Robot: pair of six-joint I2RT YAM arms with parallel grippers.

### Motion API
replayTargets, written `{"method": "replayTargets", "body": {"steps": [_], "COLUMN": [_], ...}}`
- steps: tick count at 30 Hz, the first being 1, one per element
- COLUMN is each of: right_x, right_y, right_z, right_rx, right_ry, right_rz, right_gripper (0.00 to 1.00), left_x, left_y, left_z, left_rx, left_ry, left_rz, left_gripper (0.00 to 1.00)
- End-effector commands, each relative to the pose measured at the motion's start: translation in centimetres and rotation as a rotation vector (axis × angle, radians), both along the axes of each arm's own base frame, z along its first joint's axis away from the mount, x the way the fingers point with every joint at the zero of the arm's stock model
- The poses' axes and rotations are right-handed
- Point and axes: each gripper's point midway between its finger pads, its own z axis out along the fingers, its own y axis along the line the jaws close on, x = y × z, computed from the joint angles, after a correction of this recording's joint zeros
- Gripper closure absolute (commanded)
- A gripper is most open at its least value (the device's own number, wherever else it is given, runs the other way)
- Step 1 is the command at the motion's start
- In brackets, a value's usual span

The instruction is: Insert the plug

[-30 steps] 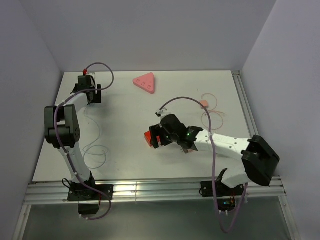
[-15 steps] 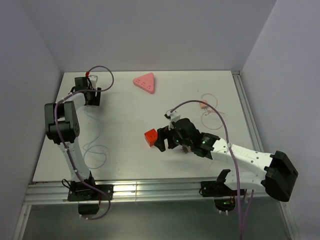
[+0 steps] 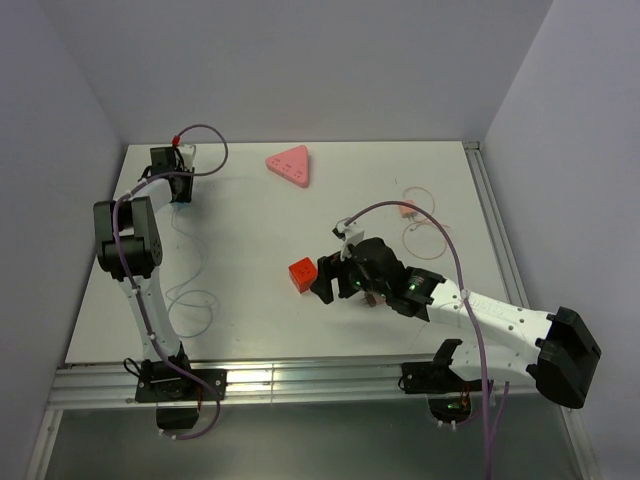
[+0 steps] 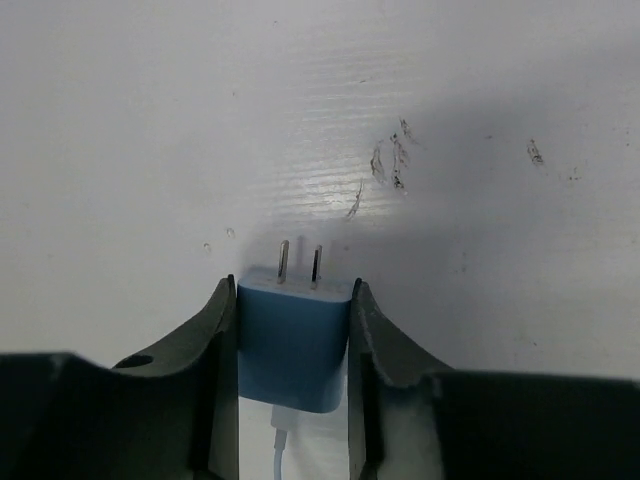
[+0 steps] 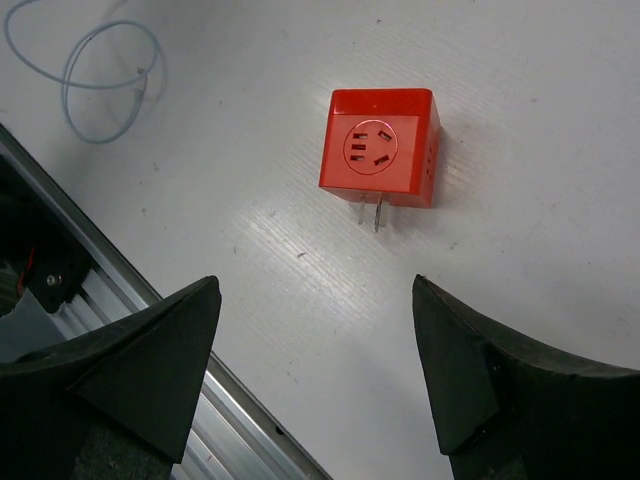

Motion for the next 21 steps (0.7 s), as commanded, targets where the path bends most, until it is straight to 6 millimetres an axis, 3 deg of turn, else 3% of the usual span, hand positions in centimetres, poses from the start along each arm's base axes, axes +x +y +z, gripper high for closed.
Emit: {"method": "replayTargets", "body": {"steps": [1, 4, 7, 10, 11, 12, 13, 15, 17, 21], "right_x": [0.3, 0.9, 1.1, 1.4, 1.7, 1.9, 2.0, 2.4, 2.3, 1.9], "right_y": [-0.1, -0.6, -0.8, -0.9, -0.9, -0.7, -0.7, -0.1, 0.4, 2.2], "right_z": [0.8, 1.0, 1.6, 2.7, 3.0, 3.8, 3.6, 4.9, 5.1, 8.0], "right_rx": [0.011, -0.008, -0.007, 0.012, 0.014, 0.027, 0.015, 0.032, 0.038, 0.134], "right_ry": [-0.026, -0.032, -0.032, -0.033, -0.037, -0.041, -0.027, -0.029, -0.003, 0.008], "right_rz": [-0.014, -0.055, -0.081, -0.114, -0.129, -0.135, -0.141, -0.15, -0.146, -0.092], "right_gripper": [0.16, 0.16, 0.17, 0.17, 0.17, 0.18, 0.18, 0.19, 0.21, 0.22], "left_x": [-0.7, -0.6, 0.1, 1.1, 0.7, 0.9, 0.5, -1.2, -2.8, -7.5], "left_y": [-0.5, -0.6, -0.6, -1.0, -1.7, -2.0, -2.4, -3.6, -4.6, -8.0], "left_z": [-1.1, 0.8, 4.8, 10.7, 11.7, 14.8, 16.0, 18.6, 19.8, 22.7], "left_rx": [-0.012, -0.033, -0.065, -0.179, -0.278, -0.327, -0.386, -0.534, -0.666, -0.918], "left_ry": [0.056, 0.003, -0.084, -0.195, -0.193, -0.241, -0.247, -0.242, -0.226, -0.237], "left_rz": [-0.023, 0.006, 0.045, 0.146, 0.229, 0.261, 0.301, 0.411, 0.504, 0.519], "left_gripper": [0.79, 1.0, 1.0, 1.0, 1.0, 1.0, 1.0, 1.0, 1.0, 1.0]}}
